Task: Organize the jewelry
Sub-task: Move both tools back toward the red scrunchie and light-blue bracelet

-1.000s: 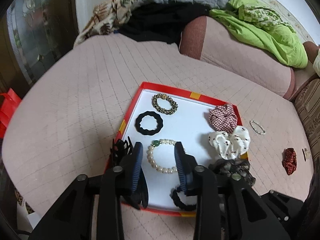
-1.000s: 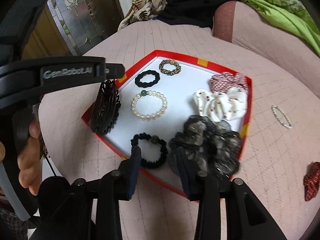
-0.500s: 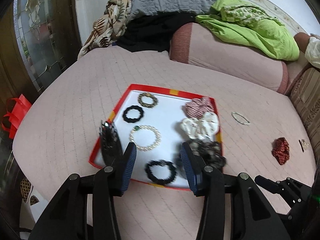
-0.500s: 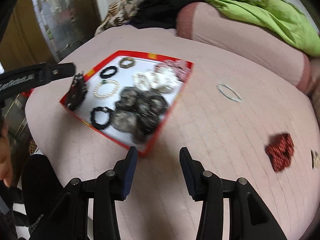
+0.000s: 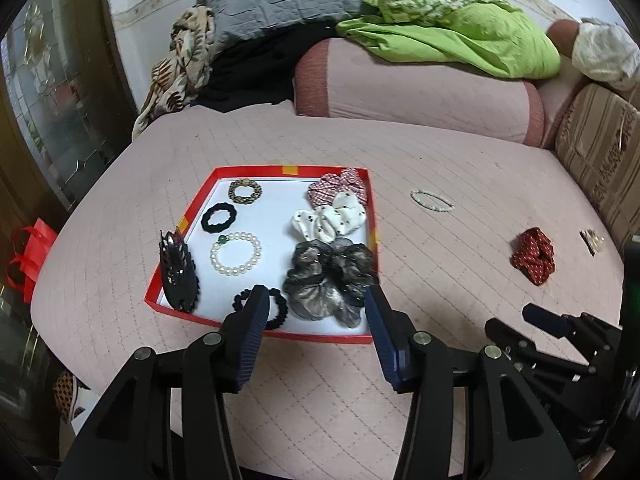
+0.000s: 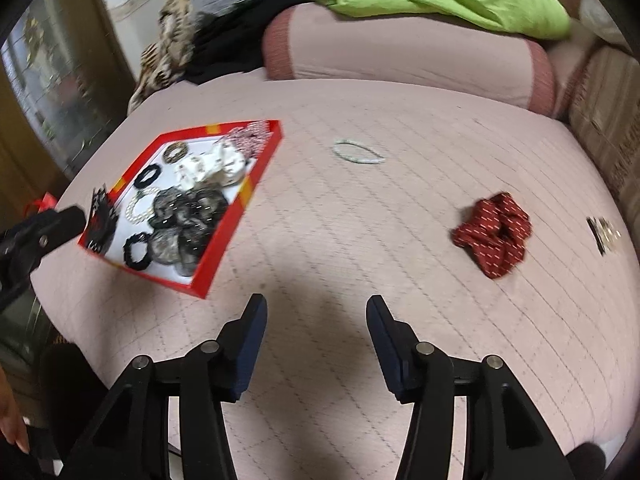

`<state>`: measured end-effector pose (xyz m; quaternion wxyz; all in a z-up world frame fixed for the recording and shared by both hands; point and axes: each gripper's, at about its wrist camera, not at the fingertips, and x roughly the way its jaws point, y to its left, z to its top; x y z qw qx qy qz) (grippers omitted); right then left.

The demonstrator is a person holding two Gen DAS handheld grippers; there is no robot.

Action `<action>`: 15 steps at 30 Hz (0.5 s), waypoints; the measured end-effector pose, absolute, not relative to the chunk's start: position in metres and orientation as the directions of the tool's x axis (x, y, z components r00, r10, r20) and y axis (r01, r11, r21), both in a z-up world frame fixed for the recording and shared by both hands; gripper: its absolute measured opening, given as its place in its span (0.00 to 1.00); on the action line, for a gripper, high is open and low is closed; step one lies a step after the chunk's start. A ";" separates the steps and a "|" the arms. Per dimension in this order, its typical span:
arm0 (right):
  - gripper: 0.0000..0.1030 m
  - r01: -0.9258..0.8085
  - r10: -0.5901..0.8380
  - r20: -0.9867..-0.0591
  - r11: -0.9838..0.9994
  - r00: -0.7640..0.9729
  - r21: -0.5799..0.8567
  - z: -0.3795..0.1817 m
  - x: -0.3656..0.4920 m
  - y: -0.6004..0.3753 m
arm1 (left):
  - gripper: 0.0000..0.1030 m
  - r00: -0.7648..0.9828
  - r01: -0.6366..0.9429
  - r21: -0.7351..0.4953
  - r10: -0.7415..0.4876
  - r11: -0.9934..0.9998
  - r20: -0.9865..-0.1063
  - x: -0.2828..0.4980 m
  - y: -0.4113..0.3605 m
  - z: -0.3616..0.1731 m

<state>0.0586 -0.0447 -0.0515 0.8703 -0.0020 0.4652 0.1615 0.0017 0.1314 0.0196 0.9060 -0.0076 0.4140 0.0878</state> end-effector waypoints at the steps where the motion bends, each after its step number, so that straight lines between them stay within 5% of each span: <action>1: 0.54 -0.273 0.278 -0.809 0.950 0.518 0.151 -0.051 0.058 -0.049 | 0.47 0.642 -0.162 0.062 0.153 0.985 -0.751 0.001 0.129 0.020; 15: 0.57 -0.246 0.262 -0.799 0.958 0.542 0.147 -0.048 0.055 -0.061 | 0.49 0.638 -0.134 0.082 0.150 0.987 -0.755 -0.001 0.111 0.022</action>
